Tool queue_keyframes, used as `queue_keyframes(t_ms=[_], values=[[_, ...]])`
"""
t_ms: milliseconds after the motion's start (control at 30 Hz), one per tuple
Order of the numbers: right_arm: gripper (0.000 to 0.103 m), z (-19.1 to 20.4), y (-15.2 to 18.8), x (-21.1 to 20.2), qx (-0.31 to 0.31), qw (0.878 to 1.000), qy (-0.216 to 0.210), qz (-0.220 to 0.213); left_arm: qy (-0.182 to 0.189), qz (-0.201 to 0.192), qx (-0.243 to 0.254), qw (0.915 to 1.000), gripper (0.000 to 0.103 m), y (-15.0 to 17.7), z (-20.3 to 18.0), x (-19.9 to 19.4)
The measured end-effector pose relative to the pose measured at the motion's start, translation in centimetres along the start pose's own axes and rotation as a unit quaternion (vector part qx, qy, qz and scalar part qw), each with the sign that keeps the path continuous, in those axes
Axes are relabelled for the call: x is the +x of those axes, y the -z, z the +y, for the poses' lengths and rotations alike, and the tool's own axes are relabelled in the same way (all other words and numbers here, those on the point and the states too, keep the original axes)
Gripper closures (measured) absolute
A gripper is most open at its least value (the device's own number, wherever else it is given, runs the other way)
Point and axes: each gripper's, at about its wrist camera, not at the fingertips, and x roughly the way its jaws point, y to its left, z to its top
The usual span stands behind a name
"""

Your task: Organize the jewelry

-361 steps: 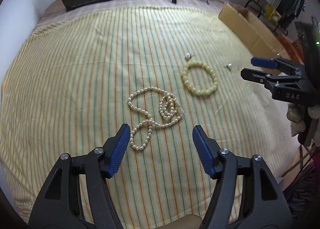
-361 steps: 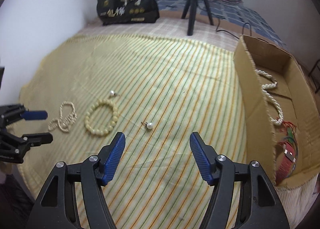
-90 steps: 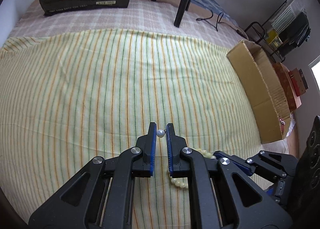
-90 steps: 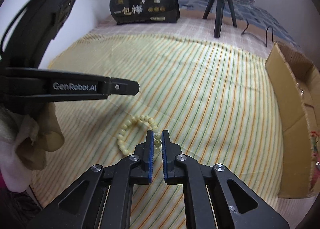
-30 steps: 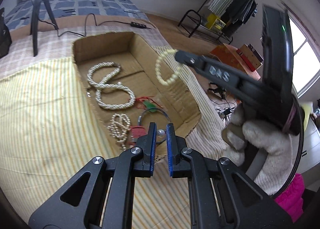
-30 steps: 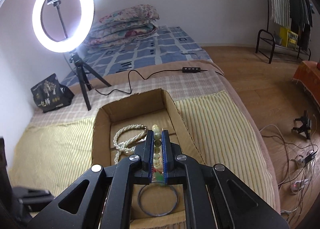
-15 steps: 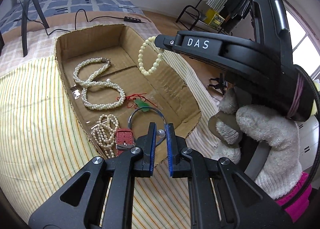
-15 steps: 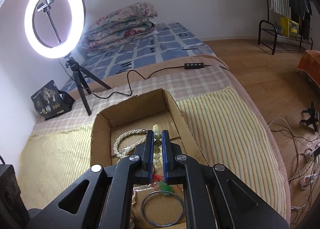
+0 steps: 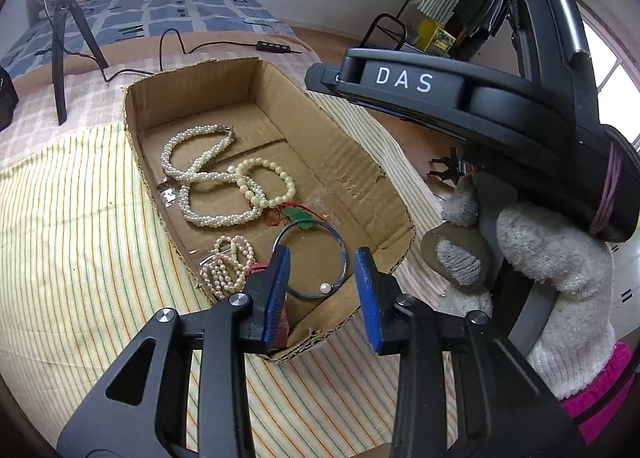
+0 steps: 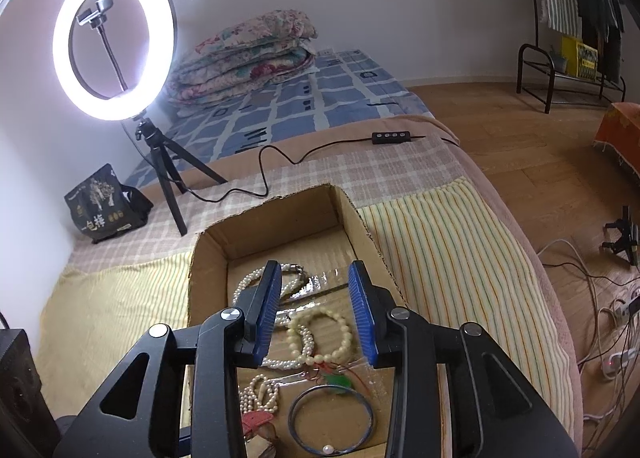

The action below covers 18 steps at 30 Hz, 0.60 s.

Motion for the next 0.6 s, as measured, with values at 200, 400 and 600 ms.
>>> queue_keyframes(t_ms=[200,400,600], values=[[0.061,0.3,-0.1,-0.6,-0.001,1.000,0.013,-0.004,-0.003,-0.003,0.003,1.0000,0.070,0.0,0.2,-0.7],[0.043,1.2,-0.6,-1.9,-0.010,1.000,0.022,-0.016,-0.012,-0.014,0.014,0.9997,0.070,0.1,-0.3,-2.0],[0.035,2.2,-0.9,-3.6,-0.023,0.999,0.039,-0.028,-0.025,-0.032,0.022,0.9989,0.051,0.4,-0.4,-4.2]])
